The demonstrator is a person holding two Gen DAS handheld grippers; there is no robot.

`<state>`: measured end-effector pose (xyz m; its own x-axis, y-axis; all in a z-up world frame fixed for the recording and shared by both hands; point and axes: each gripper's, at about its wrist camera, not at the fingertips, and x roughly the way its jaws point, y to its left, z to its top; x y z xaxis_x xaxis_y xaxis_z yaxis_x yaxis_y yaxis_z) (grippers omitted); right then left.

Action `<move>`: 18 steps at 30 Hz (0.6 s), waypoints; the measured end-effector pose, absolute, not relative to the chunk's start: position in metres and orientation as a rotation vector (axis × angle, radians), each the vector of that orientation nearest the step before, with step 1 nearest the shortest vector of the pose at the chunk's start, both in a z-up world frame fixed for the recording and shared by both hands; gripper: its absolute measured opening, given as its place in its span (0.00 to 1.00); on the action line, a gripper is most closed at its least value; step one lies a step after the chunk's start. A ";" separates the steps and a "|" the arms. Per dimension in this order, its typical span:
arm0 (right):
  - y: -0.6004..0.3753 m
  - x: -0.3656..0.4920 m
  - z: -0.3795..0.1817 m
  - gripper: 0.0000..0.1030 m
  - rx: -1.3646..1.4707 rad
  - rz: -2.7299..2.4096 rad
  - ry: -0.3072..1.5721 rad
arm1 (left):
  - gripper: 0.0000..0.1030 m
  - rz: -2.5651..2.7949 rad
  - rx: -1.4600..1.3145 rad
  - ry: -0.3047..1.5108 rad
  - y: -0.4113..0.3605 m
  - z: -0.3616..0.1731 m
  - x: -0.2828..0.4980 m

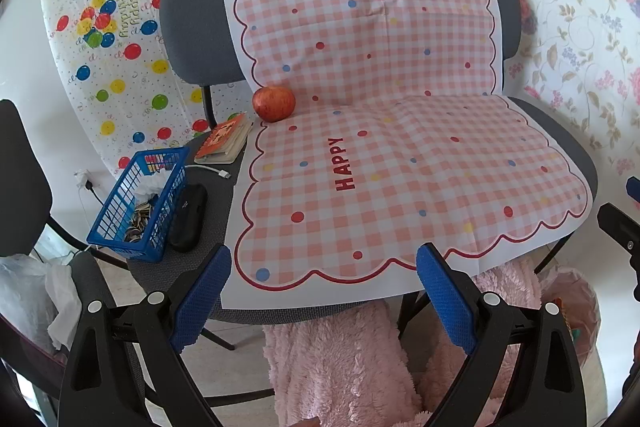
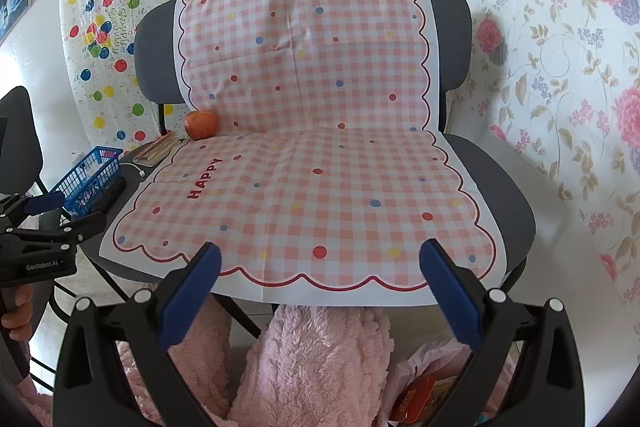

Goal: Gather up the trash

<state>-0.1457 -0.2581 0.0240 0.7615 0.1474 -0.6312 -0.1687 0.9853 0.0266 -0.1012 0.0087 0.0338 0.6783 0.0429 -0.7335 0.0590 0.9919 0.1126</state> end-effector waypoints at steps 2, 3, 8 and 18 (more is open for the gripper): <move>-0.258 -0.145 0.025 0.94 -0.030 0.171 0.683 | 0.90 -0.011 0.131 0.827 0.008 0.034 -0.102; -0.258 -0.145 0.025 0.94 -0.030 0.171 0.683 | 0.90 -0.010 0.130 0.827 0.008 0.034 -0.101; -0.259 -0.145 0.024 0.94 -0.030 0.172 0.686 | 0.90 -0.014 0.127 0.827 0.009 0.032 -0.101; -0.273 -0.116 0.011 0.94 -0.048 0.152 0.691 | 0.90 -0.020 0.136 0.847 0.010 0.021 -0.084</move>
